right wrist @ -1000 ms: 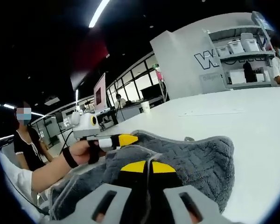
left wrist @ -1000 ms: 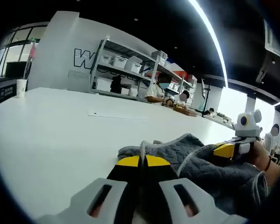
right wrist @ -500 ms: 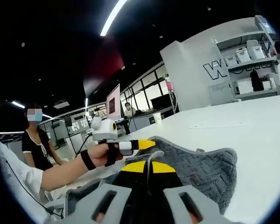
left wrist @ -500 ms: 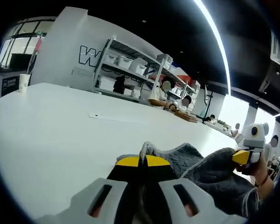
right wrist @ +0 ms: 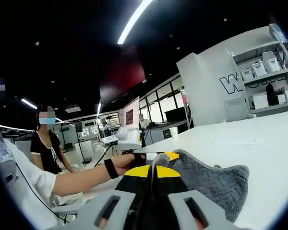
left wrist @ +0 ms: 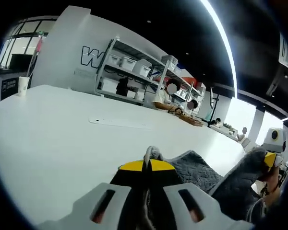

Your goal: Open the folded towel by lifting each exposed corner and separating the folded layers until the towel lies flat within the target outline without major curled edges

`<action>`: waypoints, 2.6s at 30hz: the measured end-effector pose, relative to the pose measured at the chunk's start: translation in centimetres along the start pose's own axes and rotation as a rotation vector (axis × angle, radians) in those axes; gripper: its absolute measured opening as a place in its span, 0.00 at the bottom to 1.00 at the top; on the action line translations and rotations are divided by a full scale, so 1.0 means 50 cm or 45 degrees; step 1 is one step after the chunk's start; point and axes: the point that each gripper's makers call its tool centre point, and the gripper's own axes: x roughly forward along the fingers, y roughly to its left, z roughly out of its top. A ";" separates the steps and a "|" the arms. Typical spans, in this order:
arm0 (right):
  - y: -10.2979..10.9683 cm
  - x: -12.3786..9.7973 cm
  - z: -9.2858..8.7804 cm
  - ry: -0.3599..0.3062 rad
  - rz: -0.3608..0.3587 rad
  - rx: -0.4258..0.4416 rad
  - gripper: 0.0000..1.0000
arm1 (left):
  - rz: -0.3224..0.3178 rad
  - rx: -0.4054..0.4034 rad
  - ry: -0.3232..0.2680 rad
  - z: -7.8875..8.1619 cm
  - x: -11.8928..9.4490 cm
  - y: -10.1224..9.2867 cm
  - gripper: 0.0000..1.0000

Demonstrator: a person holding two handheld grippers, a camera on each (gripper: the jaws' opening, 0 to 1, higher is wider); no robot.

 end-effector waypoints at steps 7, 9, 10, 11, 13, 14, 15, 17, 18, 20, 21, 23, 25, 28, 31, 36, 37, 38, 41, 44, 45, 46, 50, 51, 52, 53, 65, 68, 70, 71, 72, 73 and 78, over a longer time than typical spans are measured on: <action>0.055 -0.006 0.021 -0.027 0.084 -0.036 0.00 | -0.014 -0.007 -0.008 0.015 0.001 -0.012 0.00; 0.068 -0.009 0.026 -0.039 0.109 -0.009 0.00 | -0.006 -0.005 -0.009 0.018 0.000 -0.011 0.00; 0.071 -0.010 0.028 -0.042 0.111 -0.009 0.00 | -0.006 -0.006 -0.012 0.020 -0.001 -0.011 0.00; 0.083 -0.013 0.032 -0.054 0.126 -0.014 0.00 | -0.013 -0.019 -0.019 0.027 0.000 -0.012 0.00; 0.100 -0.016 0.035 -0.056 0.139 -0.035 0.00 | -0.012 -0.022 -0.025 0.033 -0.001 -0.014 0.00; 0.107 -0.017 0.037 -0.059 0.149 -0.046 0.00 | -0.014 -0.022 -0.025 0.035 0.000 -0.015 0.00; 0.121 -0.020 0.036 -0.055 0.169 -0.063 0.00 | -0.013 -0.013 -0.021 0.037 0.001 -0.016 0.00; 0.133 -0.022 0.037 -0.054 0.181 -0.072 0.00 | -0.004 -0.003 -0.016 0.040 0.001 -0.012 0.00; 0.150 -0.026 0.037 -0.049 0.202 -0.099 0.00 | 0.002 -0.014 -0.024 0.046 0.001 -0.008 0.00; 0.166 -0.031 0.040 -0.050 0.211 -0.120 0.00 | 0.003 -0.021 -0.025 0.051 0.002 -0.006 0.00; 0.186 -0.037 0.043 -0.052 0.240 -0.162 0.00 | 0.012 -0.017 -0.026 0.055 0.003 -0.004 0.00; 0.209 -0.045 0.049 -0.060 0.271 -0.188 0.00 | 0.013 -0.018 -0.025 0.060 0.007 0.001 0.00; 0.217 -0.050 0.048 -0.039 0.258 -0.277 0.00 | 0.010 -0.048 -0.043 0.067 0.009 0.003 0.00; 0.229 -0.051 0.042 -0.020 0.267 -0.315 0.00 | -0.009 -0.069 -0.047 0.072 0.017 0.004 0.00; 0.240 -0.053 0.040 -0.014 0.303 -0.274 0.00 | -0.005 -0.068 -0.080 0.086 0.023 0.008 0.00; 0.247 -0.061 0.043 0.007 0.293 -0.284 0.00 | -0.041 -0.125 -0.102 0.106 0.037 0.005 0.00; 0.248 -0.064 0.048 -0.001 0.288 -0.284 0.00 | -0.066 -0.135 -0.111 0.110 0.040 0.002 0.00; 0.248 -0.067 0.053 -0.009 0.273 -0.295 0.00 | -0.067 -0.151 -0.108 0.114 0.046 0.010 0.00; 0.246 -0.074 0.062 -0.009 0.231 -0.351 0.00 | -0.094 -0.157 -0.111 0.124 0.057 0.008 0.00; 0.248 -0.080 0.065 -0.009 0.225 -0.342 0.00 | -0.115 -0.088 -0.130 0.137 0.065 -0.003 0.00; 0.248 -0.084 0.069 -0.008 0.224 -0.326 0.00 | -0.114 -0.065 -0.145 0.146 0.070 -0.007 0.00; 0.247 -0.086 0.068 -0.001 0.218 -0.318 0.00 | -0.110 -0.056 -0.147 0.148 0.070 -0.011 0.00; 0.244 -0.100 0.073 -0.012 0.194 -0.316 0.00 | -0.125 -0.053 -0.177 0.166 0.075 -0.022 0.00; 0.240 -0.105 0.077 -0.026 0.177 -0.311 0.00 | -0.128 -0.046 -0.187 0.171 0.078 -0.026 0.00; 0.237 -0.111 0.082 -0.038 0.171 -0.292 0.00 | -0.140 -0.025 -0.192 0.175 0.080 -0.036 0.00; 0.236 -0.111 0.084 -0.042 0.169 -0.285 0.00 | -0.140 -0.025 -0.194 0.176 0.081 -0.037 0.00; 0.209 -0.161 0.118 -0.095 0.109 -0.263 0.00 | -0.153 0.031 -0.269 0.208 0.102 -0.095 0.00; 0.206 -0.168 0.129 -0.110 0.096 -0.272 0.00 | -0.138 0.051 -0.291 0.221 0.107 -0.105 0.00; 0.204 -0.176 0.142 -0.133 0.086 -0.274 0.00 | -0.146 0.053 -0.295 0.229 0.113 -0.117 0.00; 0.204 -0.177 0.143 -0.133 0.086 -0.274 0.00 | -0.148 0.057 -0.296 0.231 0.116 -0.121 0.00; 0.203 -0.181 0.146 -0.141 0.080 -0.276 0.00 | -0.150 0.061 -0.294 0.233 0.119 -0.127 0.00; 0.200 -0.186 0.150 -0.148 0.073 -0.277 0.00 | -0.149 0.072 -0.294 0.236 0.123 -0.135 0.00; 0.189 -0.208 0.163 -0.172 0.048 -0.275 0.00 | -0.175 0.099 -0.297 0.245 0.137 -0.162 0.00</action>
